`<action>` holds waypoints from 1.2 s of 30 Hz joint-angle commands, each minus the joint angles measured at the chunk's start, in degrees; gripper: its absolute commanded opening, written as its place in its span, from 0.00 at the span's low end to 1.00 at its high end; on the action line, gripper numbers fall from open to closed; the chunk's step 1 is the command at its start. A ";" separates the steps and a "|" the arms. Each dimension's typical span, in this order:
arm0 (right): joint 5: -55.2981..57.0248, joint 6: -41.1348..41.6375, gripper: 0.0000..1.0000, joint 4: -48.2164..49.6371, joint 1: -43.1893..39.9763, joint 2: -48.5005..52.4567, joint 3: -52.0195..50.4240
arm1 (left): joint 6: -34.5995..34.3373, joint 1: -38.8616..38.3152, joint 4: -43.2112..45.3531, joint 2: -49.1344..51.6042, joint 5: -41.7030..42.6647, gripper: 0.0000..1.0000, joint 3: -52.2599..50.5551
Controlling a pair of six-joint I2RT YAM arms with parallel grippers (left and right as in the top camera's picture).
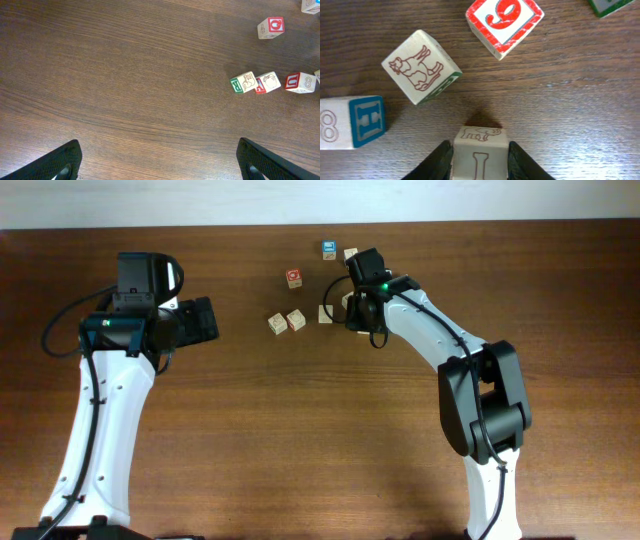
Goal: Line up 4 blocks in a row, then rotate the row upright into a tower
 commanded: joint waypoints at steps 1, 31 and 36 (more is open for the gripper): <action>1.66 0.33 0.29 -2.01 0.33 0.63 0.85 | -0.94 0.13 -0.26 0.42 -0.85 0.97 1.03; -11.26 -15.23 0.77 -17.97 -1.60 -4.66 11.87 | -0.92 0.13 -2.12 0.42 -0.87 1.00 1.01; -9.53 -15.21 0.76 -3.69 0.22 1.09 11.87 | -0.92 0.13 -2.14 0.42 -0.87 0.99 1.01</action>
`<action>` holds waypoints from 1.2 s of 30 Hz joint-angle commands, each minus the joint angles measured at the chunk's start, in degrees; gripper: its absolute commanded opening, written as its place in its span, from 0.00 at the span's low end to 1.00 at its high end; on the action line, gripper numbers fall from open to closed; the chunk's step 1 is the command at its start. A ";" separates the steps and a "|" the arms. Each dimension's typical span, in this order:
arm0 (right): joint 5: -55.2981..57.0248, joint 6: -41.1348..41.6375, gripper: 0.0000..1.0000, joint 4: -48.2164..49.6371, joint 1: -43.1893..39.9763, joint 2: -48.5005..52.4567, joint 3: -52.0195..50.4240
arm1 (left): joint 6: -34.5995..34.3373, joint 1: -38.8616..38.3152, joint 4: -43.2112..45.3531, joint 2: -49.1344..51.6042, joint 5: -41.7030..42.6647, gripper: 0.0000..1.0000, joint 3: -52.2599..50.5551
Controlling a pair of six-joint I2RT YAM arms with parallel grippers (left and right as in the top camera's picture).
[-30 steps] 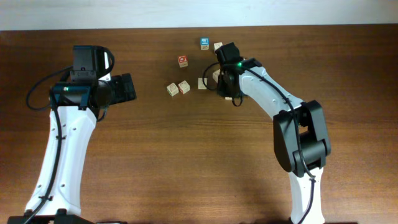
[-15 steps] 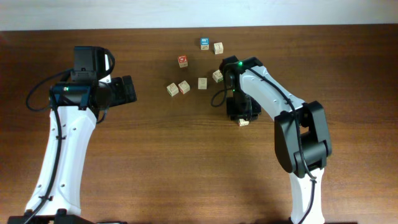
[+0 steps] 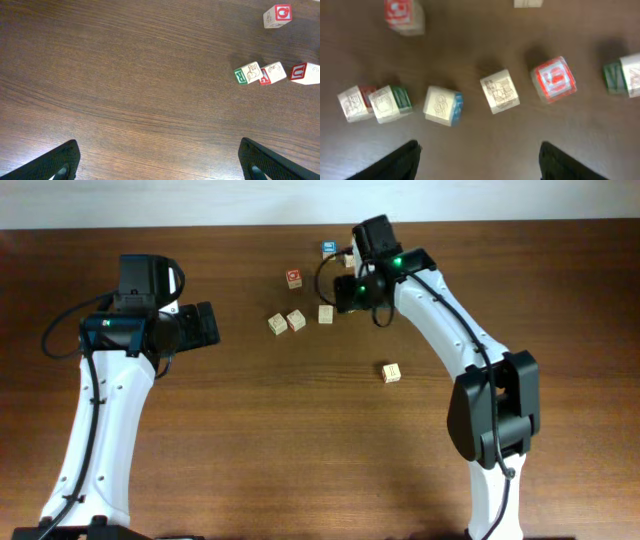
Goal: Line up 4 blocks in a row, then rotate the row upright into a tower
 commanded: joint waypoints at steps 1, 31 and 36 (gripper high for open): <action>1.79 -1.51 0.76 7.04 0.96 5.73 0.83 | -0.94 0.13 0.11 0.42 -0.87 0.99 1.01; -2.93 7.23 0.30 -29.83 0.35 9.46 0.85 | -0.94 0.13 1.42 0.42 -0.85 0.99 1.01; -2.86 6.27 0.51 -28.39 0.09 9.46 3.72 | -0.94 0.13 1.42 0.42 -0.87 0.99 1.01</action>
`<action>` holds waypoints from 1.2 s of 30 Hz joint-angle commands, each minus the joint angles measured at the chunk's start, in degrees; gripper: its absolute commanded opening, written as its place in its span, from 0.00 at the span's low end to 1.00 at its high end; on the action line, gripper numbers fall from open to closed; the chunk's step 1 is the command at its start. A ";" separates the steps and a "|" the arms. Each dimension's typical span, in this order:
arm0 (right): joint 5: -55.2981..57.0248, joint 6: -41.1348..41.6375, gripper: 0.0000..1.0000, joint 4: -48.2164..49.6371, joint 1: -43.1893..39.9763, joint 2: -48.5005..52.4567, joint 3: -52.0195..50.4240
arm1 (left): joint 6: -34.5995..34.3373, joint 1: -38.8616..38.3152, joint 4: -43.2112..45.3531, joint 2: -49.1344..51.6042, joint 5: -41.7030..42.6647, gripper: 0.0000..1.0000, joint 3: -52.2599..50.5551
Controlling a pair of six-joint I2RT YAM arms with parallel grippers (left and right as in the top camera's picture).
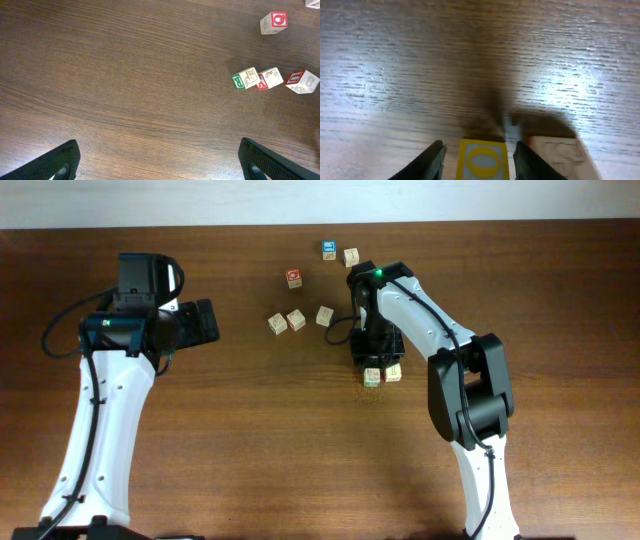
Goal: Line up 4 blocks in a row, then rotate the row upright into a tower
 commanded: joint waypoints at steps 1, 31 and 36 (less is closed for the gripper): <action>-0.07 -0.35 0.58 0.42 -0.20 -0.20 4.28 | -0.92 0.13 0.15 0.39 -0.85 0.99 1.01; 8.31 13.66 0.27 3.13 7.74 5.14 9.20 | -0.92 0.13 0.55 0.39 -0.85 0.99 1.01; 7.39 10.69 0.32 -5.86 7.78 5.14 9.20 | -0.90 0.13 1.05 0.39 -0.87 0.99 1.01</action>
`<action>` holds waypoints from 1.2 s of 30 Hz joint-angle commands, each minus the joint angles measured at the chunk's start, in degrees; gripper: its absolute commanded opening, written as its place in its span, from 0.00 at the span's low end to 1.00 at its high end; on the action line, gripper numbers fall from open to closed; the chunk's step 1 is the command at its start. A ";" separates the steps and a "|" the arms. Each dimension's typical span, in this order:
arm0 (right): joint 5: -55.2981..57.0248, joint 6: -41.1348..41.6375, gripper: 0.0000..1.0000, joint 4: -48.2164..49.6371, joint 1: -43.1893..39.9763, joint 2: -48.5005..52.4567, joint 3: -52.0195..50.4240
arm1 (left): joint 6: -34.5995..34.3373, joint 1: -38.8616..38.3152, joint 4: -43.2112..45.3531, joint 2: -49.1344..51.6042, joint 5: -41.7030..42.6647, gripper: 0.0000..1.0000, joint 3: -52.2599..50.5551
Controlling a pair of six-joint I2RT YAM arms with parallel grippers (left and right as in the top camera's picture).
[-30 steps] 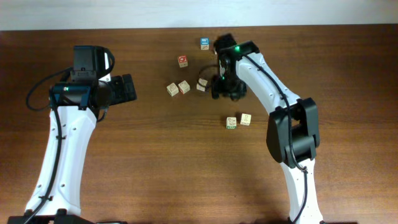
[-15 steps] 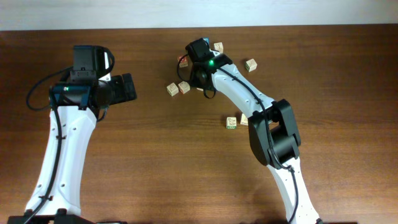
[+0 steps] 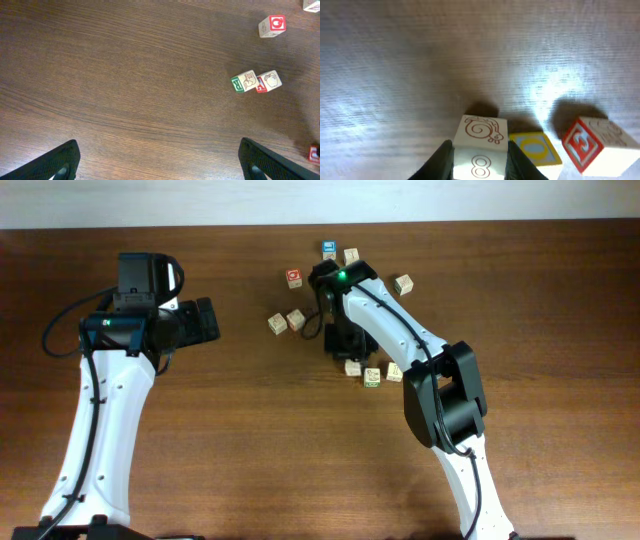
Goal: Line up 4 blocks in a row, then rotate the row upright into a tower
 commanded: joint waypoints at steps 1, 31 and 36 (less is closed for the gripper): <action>-1.36 -2.03 0.33 -1.40 0.26 1.29 -1.40 | -0.92 0.15 0.33 0.31 -0.87 1.00 1.01; -10.45 -24.72 0.31 28.70 1.77 8.48 9.03 | -0.48 0.13 0.26 0.28 -4.02 0.99 1.75; -10.38 -11.13 0.25 13.42 1.81 7.28 9.14 | -0.50 0.13 0.26 0.28 -4.02 0.99 1.75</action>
